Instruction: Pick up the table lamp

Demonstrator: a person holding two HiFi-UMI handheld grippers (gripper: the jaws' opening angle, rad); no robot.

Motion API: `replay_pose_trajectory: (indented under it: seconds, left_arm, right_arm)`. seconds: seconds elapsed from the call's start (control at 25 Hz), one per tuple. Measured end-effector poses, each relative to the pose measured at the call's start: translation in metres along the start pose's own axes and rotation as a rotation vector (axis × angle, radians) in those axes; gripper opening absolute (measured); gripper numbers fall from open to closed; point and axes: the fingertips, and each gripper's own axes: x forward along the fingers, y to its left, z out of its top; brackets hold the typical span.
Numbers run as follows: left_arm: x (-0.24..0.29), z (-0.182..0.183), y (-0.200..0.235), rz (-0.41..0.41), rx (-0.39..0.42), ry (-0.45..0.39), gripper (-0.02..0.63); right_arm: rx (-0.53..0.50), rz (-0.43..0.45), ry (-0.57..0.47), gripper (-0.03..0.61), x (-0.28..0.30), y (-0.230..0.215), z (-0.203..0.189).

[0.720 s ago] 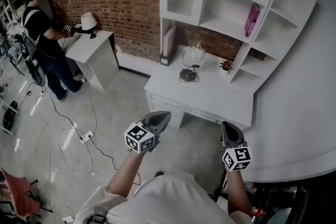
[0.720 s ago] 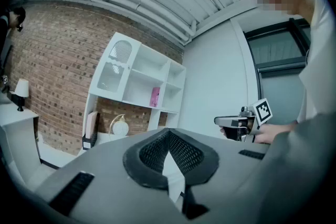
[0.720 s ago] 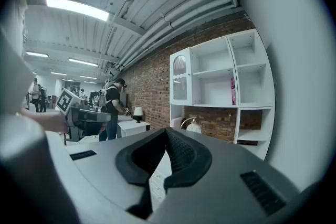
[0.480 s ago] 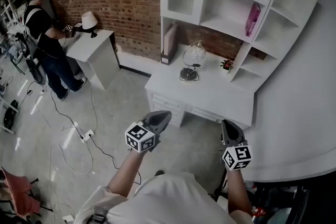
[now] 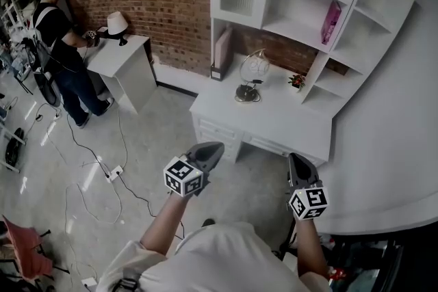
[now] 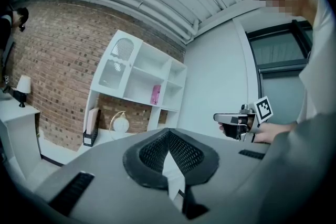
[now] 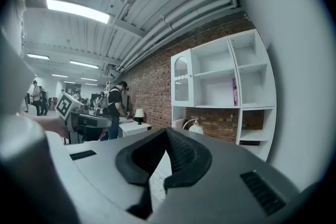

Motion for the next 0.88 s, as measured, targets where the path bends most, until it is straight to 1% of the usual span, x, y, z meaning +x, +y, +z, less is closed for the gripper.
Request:
replay_pose_trajectory:
  seconds: [0.2,0.28,0.32,0.56,0.68,0.76,0.8,0.88]
  left_arm:
    - [-0.006,-0.007,0.0,0.003,-0.013,0.014,0.014]
    - [-0.009,-0.01,0.002,0.01,-0.016,0.017,0.016]
    - [-0.01,-0.011,0.003,0.01,-0.02,0.017,0.034]
    - [-0.018,-0.014,0.009,-0.006,-0.037,0.012,0.072]
    - [-0.021,-0.015,0.016,-0.008,-0.055,0.014,0.102]
    - [-0.023,-0.017,0.02,-0.012,-0.063,0.015,0.132]
    - [-0.024,-0.017,0.022,-0.016,-0.064,0.017,0.138]
    - [-0.027,-0.017,0.025,-0.026,-0.062,0.02,0.141]
  right_arm:
    - [0.024,-0.019,0.01,0.014,0.002,0.004,-0.009]
    - [0.033,-0.026,0.01,0.027,0.003,0.006,-0.011]
    - [0.035,-0.029,0.012,0.035,0.003,0.008,-0.013]
    - [0.05,-0.033,0.028,0.077,0.01,0.019,-0.018]
    - [0.064,-0.044,0.038,0.094,0.014,0.023,-0.021]
    - [0.069,-0.05,0.043,0.115,0.017,0.026,-0.023]
    - [0.07,-0.052,0.043,0.127,0.018,0.028,-0.023]
    - [0.071,-0.058,0.04,0.131,0.02,0.032,-0.022]
